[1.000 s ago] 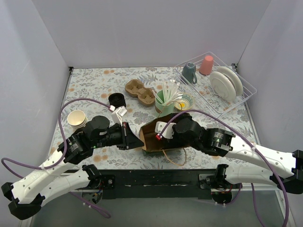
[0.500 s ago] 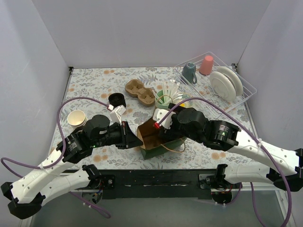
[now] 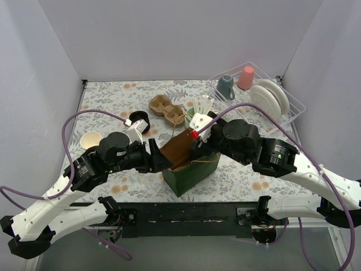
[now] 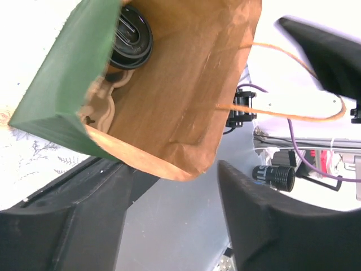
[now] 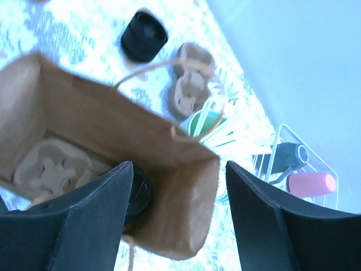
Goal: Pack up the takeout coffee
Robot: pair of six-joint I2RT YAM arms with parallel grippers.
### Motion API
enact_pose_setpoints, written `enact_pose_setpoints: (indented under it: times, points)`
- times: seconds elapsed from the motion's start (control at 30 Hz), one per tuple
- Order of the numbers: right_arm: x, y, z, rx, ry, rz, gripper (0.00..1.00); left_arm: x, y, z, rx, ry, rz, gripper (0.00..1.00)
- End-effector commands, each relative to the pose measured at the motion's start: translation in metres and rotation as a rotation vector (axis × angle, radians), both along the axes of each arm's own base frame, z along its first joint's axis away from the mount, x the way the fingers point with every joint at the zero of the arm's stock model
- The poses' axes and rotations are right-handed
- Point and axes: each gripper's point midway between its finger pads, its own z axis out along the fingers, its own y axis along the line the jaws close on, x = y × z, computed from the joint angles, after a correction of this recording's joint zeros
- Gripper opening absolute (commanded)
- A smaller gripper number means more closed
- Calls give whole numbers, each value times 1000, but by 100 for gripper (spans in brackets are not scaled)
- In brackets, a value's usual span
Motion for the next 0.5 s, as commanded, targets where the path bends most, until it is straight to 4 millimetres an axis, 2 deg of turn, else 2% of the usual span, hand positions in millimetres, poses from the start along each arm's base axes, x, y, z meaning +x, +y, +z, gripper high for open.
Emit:
enact_pose_setpoints:
  times: [0.0, 0.07, 0.13, 0.27, 0.37, 0.43, 0.47]
  points:
    - [7, -1, 71, 266, -58, -70, 72, 3, 9, 24, -35, -60, 38, 68]
    - [11, -2, 82, 308, -66, -104, 70, 3, 13, 34, -51, -87, 49, 78]
    - [20, -6, 87, 334, -80, -167, 67, 4, 15, 40, -64, -112, 54, 98]
    - [40, -17, 103, 404, -116, -276, 67, 8, 22, 56, -59, -173, 72, 98]
    - [62, -27, 103, 431, -111, -360, 66, 11, 30, 64, -36, -212, 92, 98]
    - [84, -37, 97, 439, -81, -404, 65, 14, 37, 68, -17, -235, 121, 98]
    - [96, -35, 79, 419, -13, -432, 65, 15, 39, 69, -11, -239, 131, 98]
